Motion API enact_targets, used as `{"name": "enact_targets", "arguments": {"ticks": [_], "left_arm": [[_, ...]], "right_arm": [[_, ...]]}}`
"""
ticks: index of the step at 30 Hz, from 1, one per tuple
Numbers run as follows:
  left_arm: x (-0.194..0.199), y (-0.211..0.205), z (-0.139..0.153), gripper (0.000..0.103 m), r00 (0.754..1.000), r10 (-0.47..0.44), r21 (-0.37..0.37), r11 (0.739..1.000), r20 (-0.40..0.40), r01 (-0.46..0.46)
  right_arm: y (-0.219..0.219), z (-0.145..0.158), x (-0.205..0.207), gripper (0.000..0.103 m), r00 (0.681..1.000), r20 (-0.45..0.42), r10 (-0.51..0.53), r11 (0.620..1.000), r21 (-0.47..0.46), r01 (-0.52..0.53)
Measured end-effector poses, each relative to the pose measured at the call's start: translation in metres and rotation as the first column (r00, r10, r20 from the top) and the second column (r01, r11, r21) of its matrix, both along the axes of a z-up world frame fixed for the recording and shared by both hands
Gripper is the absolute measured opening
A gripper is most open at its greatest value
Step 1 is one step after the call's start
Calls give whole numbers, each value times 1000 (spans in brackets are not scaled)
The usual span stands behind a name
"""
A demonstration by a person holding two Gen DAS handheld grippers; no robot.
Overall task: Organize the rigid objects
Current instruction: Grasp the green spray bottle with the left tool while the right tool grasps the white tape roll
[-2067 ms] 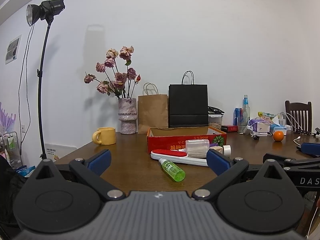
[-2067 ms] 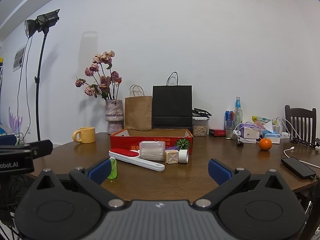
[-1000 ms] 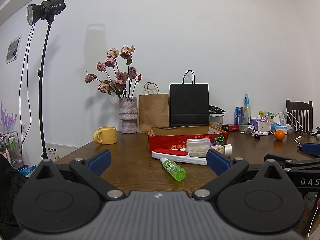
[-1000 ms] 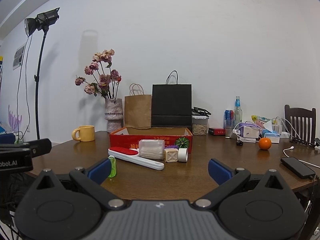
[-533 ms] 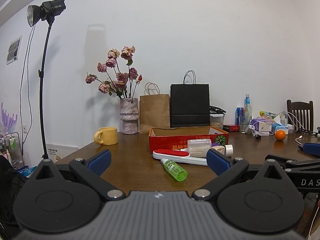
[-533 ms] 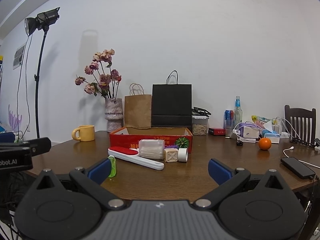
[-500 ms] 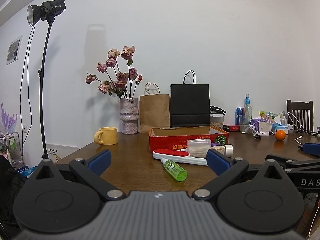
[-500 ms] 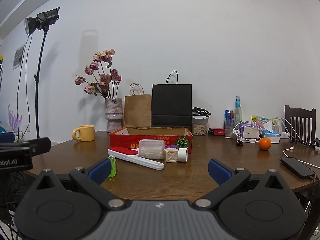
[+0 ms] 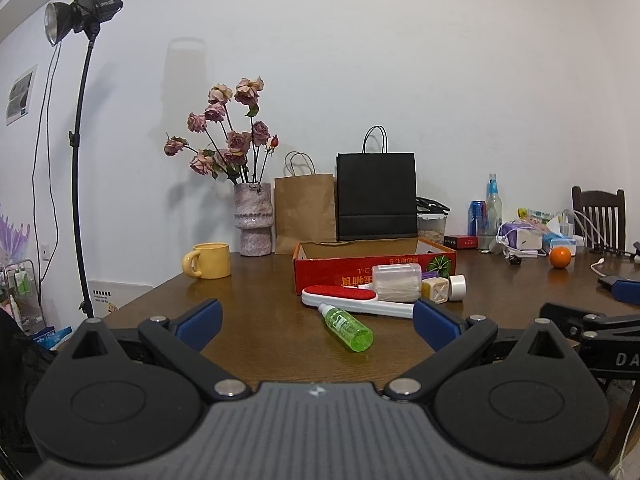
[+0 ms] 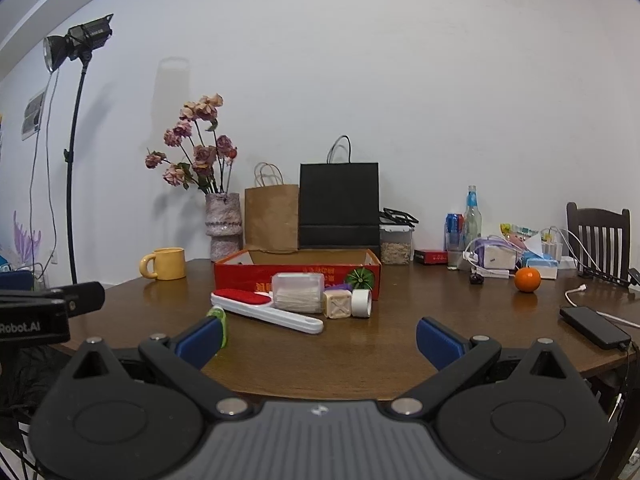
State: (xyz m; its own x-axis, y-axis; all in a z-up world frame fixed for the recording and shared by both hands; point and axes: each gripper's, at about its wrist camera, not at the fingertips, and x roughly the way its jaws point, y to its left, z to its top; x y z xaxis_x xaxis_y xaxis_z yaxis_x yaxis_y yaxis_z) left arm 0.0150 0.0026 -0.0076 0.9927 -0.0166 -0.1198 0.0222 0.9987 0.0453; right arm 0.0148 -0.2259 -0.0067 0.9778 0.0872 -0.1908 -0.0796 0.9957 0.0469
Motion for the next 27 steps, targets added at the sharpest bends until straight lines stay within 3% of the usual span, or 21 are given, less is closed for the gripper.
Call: {"name": "enact_targets", "arguments": {"ticks": [7, 12, 17, 19, 22, 27], "left_arm": [[44, 11, -13, 103, 996, 61, -21, 998, -65, -62], [86, 22, -26, 103, 984, 15, -41, 999, -175, -22], [124, 23, -29, 103, 972, 46, -43, 997, -230, -57], [142, 20, -26, 103, 969, 49, -53, 997, -242, -63], [169, 8, -24, 103, 966, 16, -60, 998, -259, -32], [218, -9, -28, 103, 946, -71, -77, 996, -318, 49]], "right_arm": [[-14, -17, 34, 103, 998, -50, -29, 1000, 4, 29], [-21, -21, 77, 103, 995, -96, -9, 999, 36, 13], [-18, -21, 126, 103, 993, -85, 83, 996, 30, -80], [-15, -20, 148, 103, 983, -146, 111, 994, 20, -109], [-15, -19, 179, 103, 976, -191, 106, 994, -8, -109], [-24, -15, 218, 101, 976, -189, 107, 994, -11, -111]]}}
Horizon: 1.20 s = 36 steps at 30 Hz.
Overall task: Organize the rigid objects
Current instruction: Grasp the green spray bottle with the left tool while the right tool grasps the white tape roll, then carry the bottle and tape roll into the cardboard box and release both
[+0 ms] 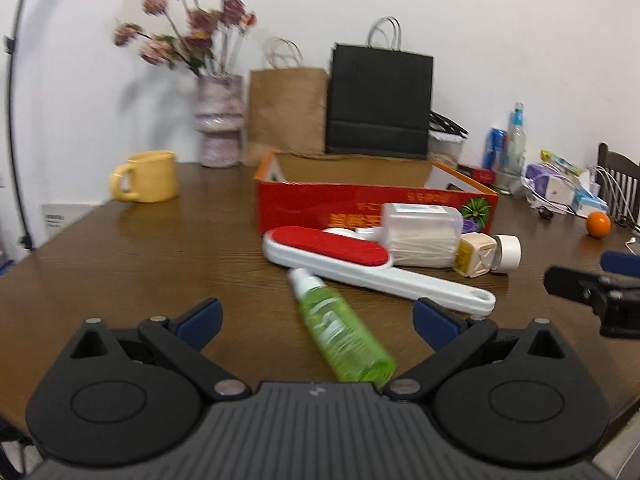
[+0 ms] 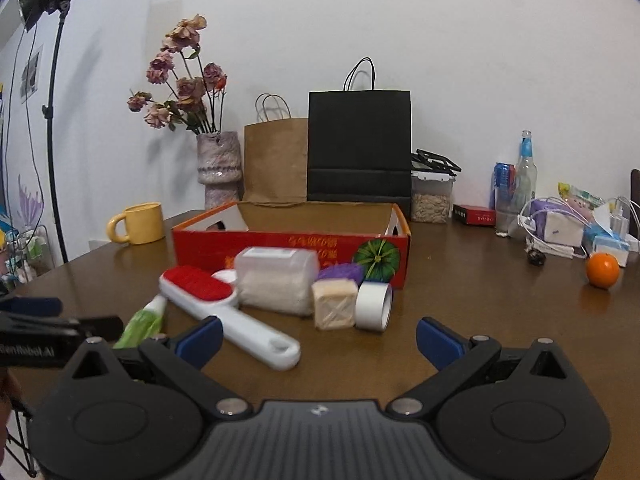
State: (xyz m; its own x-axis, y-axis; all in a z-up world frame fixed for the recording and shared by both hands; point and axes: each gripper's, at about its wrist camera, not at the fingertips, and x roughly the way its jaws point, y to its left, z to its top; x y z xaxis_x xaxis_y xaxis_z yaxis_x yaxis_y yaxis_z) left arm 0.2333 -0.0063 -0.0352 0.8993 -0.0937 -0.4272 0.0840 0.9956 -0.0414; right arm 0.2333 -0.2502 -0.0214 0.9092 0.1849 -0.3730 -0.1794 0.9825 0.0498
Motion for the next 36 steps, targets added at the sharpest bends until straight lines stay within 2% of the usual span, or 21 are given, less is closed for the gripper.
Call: {"name": "enact_targets", "arguments": {"ticks": [5, 7, 9, 10, 13, 16, 18, 21, 22, 23, 24, 26, 28, 32, 36], "left_arm": [[29, -9, -9, 98, 996, -83, 24, 996, -32, 84], [36, -12, -14, 92, 995, -85, 53, 995, -53, 88], [43, -9, -19, 78, 992, -84, 64, 994, -92, 90], [47, -7, -22, 75, 989, -89, 65, 993, -115, 96], [49, 7, -25, 74, 983, -112, 63, 991, -147, 122], [51, 13, -25, 71, 981, -91, 88, 990, -169, 107], [53, 15, -24, 54, 979, -87, 90, 991, -182, 104], [54, 16, -22, 46, 977, -93, 77, 991, -190, 109], [55, 15, -22, 44, 978, -95, 82, 990, -188, 112], [55, 13, -22, 41, 978, -98, 88, 989, -186, 116], [55, 13, -22, 37, 977, -101, 92, 989, -186, 119], [55, 11, -22, 32, 977, -107, 95, 987, -182, 126], [53, 9, -21, 32, 981, -95, 108, 988, -169, 114], [31, 4, -12, 31, 994, -96, 135, 985, -59, 103], [9, 3, 6, 31, 995, -97, 110, 989, 19, 94]], "right_arm": [[-6, -3, 47, 93, 999, -35, -37, 997, -65, 34], [-9, -7, 63, 91, 998, -50, -42, 997, -72, 38], [-10, -11, 75, 86, 997, -65, -43, 997, -73, 38], [-11, -13, 80, 85, 997, -72, -41, 997, -73, 35], [-12, -17, 95, 72, 996, -89, -28, 996, -86, 21], [-16, -22, 110, 59, 992, -121, -32, 996, -92, 21], [-18, -25, 119, 52, 988, -153, -29, 997, -78, 17], [-19, -29, 127, 45, 985, -170, -7, 998, -62, -4], [-19, -29, 128, 40, 985, -170, -2, 998, -62, -8], [-19, -29, 129, 27, 985, -170, 2, 998, -61, -13], [-19, -29, 130, 23, 985, -173, 7, 998, -58, -17], [-18, -30, 130, 23, 984, -179, -4, 997, -72, -10], [-18, -31, 127, 23, 984, -177, -7, 997, -83, -8], [-21, -26, 115, 23, 987, -160, -19, 997, -73, 7], [-24, -13, 94, 23, 992, -121, -33, 998, -66, 26]]}}
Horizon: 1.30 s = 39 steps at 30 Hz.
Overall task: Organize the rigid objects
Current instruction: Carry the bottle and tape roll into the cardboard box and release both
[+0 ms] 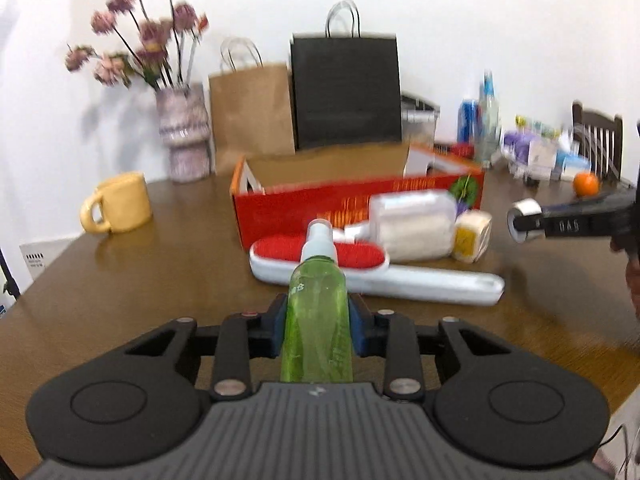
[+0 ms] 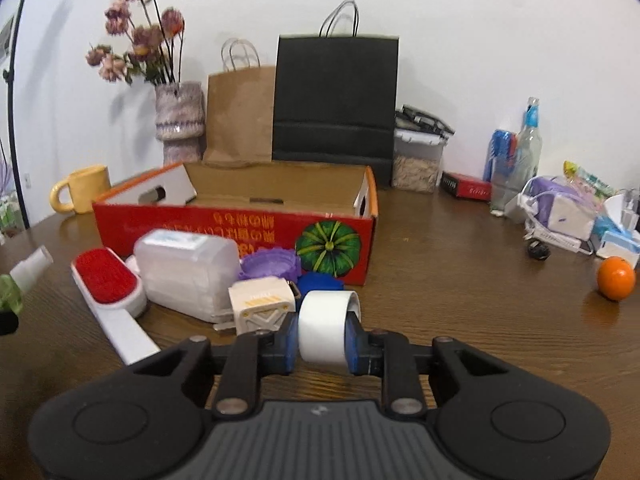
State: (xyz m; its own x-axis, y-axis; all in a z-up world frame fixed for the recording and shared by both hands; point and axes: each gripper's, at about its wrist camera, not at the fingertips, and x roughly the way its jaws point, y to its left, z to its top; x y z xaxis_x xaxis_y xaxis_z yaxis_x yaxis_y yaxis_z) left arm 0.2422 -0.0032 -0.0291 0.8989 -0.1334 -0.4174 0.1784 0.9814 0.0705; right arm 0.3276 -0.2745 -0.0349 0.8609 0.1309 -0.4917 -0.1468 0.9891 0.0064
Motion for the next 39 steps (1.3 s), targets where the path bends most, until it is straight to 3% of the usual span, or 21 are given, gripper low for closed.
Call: {"name": "enact_targets", "arguments": {"ticks": [6, 11, 18, 21, 25, 29, 39], "left_arm": [[-47, 5, 30, 31, 986, 58, -74, 996, 158, -47], [-102, 1, 43, 31, 941, 65, -83, 996, 333, -39], [-150, -8, 45, 31, 937, 49, -107, 994, 346, -13], [-164, -11, 43, 31, 932, 32, -103, 995, 362, 6], [-173, -12, 44, 31, 924, 25, -96, 995, 381, 13], [-165, -12, 42, 31, 935, 36, -96, 995, 354, -2], [-100, -8, 44, 31, 943, 80, -113, 993, 324, -46]], "right_arm": [[6, 37, -65, 23, 987, 161, 10, 1000, 2, -10], [21, 51, -137, 23, 946, 322, 22, 1000, 3, -25], [31, 47, -214, 23, 938, 346, -30, 988, 154, -25], [37, 46, -230, 23, 933, 361, -5, 993, 111, -37], [35, 48, -236, 23, 934, 357, -11, 990, 137, -41], [33, 46, -230, 23, 936, 351, -14, 990, 136, -36], [29, 46, -177, 23, 948, 318, 2, 992, 115, -41]]}}
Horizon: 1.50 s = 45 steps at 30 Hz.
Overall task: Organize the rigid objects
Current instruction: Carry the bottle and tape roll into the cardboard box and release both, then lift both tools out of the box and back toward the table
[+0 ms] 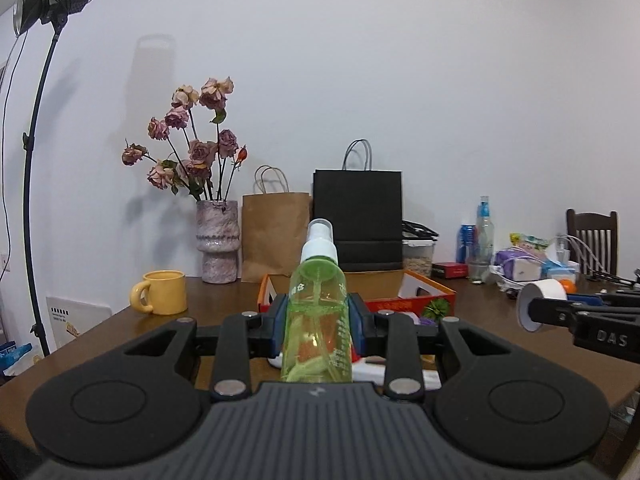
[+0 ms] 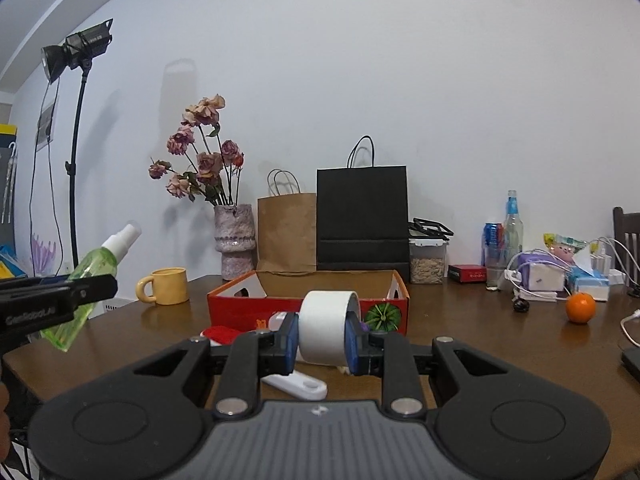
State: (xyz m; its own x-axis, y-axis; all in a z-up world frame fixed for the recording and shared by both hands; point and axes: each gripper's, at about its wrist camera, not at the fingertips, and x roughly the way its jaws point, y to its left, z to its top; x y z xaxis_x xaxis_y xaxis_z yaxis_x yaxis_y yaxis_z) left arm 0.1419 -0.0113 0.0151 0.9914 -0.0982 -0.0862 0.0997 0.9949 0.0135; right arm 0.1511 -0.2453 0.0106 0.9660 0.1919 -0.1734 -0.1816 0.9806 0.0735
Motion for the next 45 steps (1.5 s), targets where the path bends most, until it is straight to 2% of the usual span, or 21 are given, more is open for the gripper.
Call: {"name": "enact_targets", "arguments": {"ticks": [5, 10, 14, 19, 22, 23, 25, 28, 30, 31, 32, 33, 34, 35, 36, 37, 41, 44, 45], "left_arm": [[63, 5, 15, 31, 1000, -18, -43, 999, -21, 17], [135, 2, 29, 31, 1000, -10, -31, 999, -25, 10], [216, 3, 40, 31, 994, -2, -50, 999, -110, -4], [309, 5, 38, 31, 972, 49, -14, 998, -228, -54], [359, 6, 33, 31, 941, 53, 4, 999, -334, -54], [375, 8, 29, 31, 924, 48, -5, 999, -380, -54], [409, 10, 17, 31, 868, 20, -9, 1000, -495, -28], [443, 7, -2, 32, 815, 33, 44, 999, -579, -9], [464, 7, -17, 34, 762, 45, 70, 998, -646, 1], [467, 7, -24, 37, 749, 48, 78, 997, -661, 5], [468, 9, -30, 40, 746, 56, 89, 996, -664, 4], [468, 10, -30, 52, 745, 39, 78, 997, -665, 17], [469, 11, -30, 59, 743, 20, 61, 998, -668, 29], [468, 12, -31, 66, 741, 4, 54, 998, -671, 44], [467, 11, -33, 67, 738, 0, 60, 997, -674, 55], [467, 9, -34, 67, 737, 5, 72, 996, -676, 59], [472, 8, -36, 67, 733, 7, 74, 996, -681, 59], [473, 6, -34, 68, 722, 18, 74, 996, -692, 46], [473, 6, -31, 72, 720, 27, 71, 997, -693, 31]], "right_arm": [[-11, 11, 61, 23, 999, -25, 25, 1000, 2, -25], [-19, 24, 139, 23, 995, -70, 70, 998, 2, -70], [-26, 35, 223, 23, 986, -129, 107, 994, 18, -105], [-34, 40, 335, 23, 961, -253, 110, 993, 59, -98], [-33, 34, 396, 23, 941, -324, 97, 995, 49, -86], [-32, 31, 417, 23, 931, -354, 91, 996, 45, -80], [-28, 18, 455, 23, 896, -437, 81, 997, 31, -75], [-21, -7, 505, 23, 837, -545, 45, 999, 12, -46], [-18, -25, 524, 24, 797, -604, 24, 1000, -1, -31], [-17, -33, 530, 25, 782, -623, 13, 1000, -11, -25], [-15, -40, 536, 26, 776, -631, -17, 999, -41, -11], [-11, -41, 534, 32, 792, -608, -52, 996, -87, -2], [-10, -42, 535, 36, 792, -607, -65, 995, -99, 6], [-9, -42, 535, 51, 792, -608, -47, 997, -75, 2], [-9, -41, 535, 67, 793, -609, -22, 999, -47, -8], [-9, -41, 533, 71, 794, -608, -4, 1000, -25, -14], [-7, -41, 531, 70, 798, -603, -4, 999, -37, -23], [-14, -36, 526, 75, 790, -612, 16, 998, 55, 23], [-16, -34, 523, 75, 782, -623, 23, 996, 80, 34]]}}
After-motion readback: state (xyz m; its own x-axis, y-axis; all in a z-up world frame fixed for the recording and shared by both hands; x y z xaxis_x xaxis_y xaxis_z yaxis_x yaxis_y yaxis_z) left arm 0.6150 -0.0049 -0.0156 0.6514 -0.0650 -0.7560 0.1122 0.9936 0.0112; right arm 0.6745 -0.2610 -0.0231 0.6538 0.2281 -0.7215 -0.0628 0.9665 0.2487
